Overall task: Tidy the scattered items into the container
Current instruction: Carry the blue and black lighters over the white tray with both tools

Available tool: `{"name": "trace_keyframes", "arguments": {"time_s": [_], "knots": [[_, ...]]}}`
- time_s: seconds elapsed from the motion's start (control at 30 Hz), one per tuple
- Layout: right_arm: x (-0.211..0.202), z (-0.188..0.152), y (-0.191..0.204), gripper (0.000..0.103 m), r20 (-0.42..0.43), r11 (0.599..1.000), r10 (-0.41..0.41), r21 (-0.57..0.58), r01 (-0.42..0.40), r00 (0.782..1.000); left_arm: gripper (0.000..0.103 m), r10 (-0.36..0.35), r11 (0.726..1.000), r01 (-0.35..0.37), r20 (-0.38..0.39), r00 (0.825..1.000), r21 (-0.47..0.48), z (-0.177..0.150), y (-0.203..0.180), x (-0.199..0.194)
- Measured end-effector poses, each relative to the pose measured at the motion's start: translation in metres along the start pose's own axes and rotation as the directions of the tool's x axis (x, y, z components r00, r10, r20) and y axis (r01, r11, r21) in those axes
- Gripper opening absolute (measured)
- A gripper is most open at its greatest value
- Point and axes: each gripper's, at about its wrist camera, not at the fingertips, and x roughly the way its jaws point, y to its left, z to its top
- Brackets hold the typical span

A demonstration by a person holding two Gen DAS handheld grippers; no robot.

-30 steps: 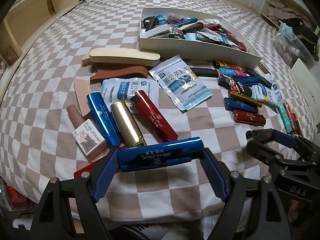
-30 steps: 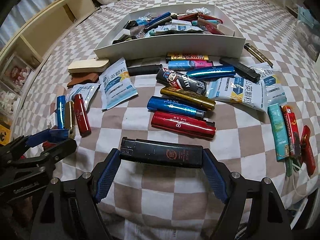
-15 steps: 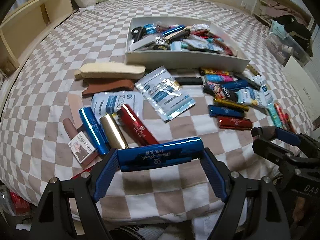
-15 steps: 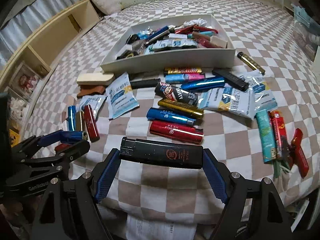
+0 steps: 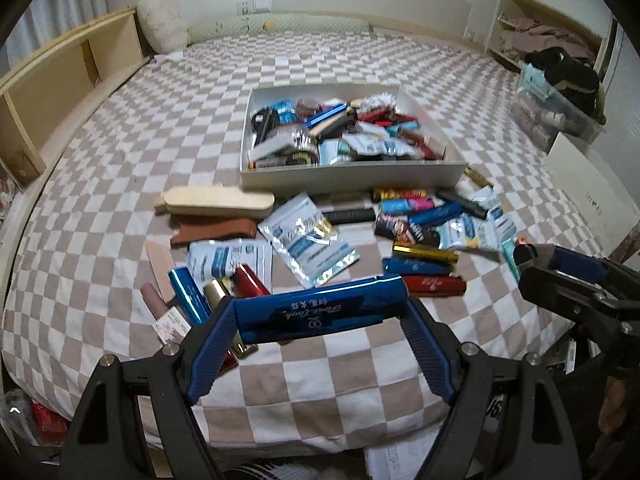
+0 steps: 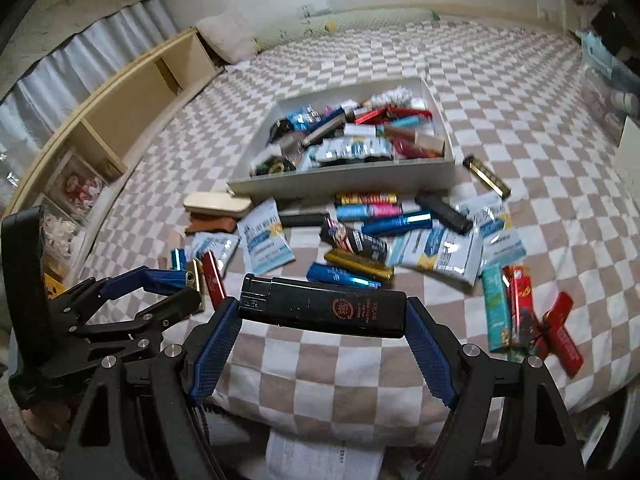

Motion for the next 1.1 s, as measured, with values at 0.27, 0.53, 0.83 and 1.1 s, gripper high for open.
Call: {"name": "trace_keyframes", "arguments": {"time_s": [0.27, 0.53, 0.83, 1.1], "knots": [[-0.035, 0.01, 0.011, 0.082, 0.089, 0.999, -0.004, -0.033, 0.007, 0.996, 0.082, -0.014, 1.0, 0.014, 0.075, 0.997, 0.009, 0.01, -0.007, -0.034], [-0.063, 0.028, 0.018, 0.082, 0.146, 0.999, 0.011, -0.051, -0.004, 0.989, 0.082, -0.043, 0.999, 0.04, 0.139, 0.989, 0.026, 0.035, -0.01, -0.069], [-0.084, 0.064, 0.021, 0.082, 0.177, 0.997, 0.024, -0.072, -0.012, 0.984, 0.082, -0.078, 0.997, 0.075, 0.141, 0.987, 0.024, 0.074, -0.004, -0.084], [-0.096, 0.101, 0.017, 0.082, 0.195, 0.995, 0.025, -0.096, -0.006, 0.98, 0.082, -0.08, 0.997, 0.077, 0.161, 0.984, 0.024, 0.117, 0.001, -0.093]]}}
